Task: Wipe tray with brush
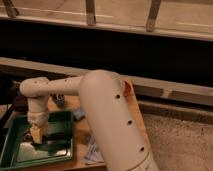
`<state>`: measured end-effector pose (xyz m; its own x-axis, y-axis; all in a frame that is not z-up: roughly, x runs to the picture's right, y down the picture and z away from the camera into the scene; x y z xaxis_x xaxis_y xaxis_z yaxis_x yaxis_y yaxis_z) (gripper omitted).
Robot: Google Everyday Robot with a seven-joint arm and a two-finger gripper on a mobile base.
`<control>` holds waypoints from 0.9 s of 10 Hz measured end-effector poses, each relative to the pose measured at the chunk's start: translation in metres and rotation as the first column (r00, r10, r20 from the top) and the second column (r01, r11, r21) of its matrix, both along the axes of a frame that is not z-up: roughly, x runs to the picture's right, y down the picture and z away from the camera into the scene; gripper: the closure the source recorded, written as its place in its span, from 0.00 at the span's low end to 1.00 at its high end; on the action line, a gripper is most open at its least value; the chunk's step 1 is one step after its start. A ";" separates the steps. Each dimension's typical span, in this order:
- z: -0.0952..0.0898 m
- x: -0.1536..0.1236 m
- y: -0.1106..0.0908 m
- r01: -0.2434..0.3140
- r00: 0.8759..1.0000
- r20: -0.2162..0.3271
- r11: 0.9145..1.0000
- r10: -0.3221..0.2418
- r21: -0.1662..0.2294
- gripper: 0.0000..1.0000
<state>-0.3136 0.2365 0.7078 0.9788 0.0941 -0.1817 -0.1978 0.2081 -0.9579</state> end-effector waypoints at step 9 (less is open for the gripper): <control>0.004 0.038 0.002 0.014 0.987 -0.160 0.999 -0.021 -0.044 0.91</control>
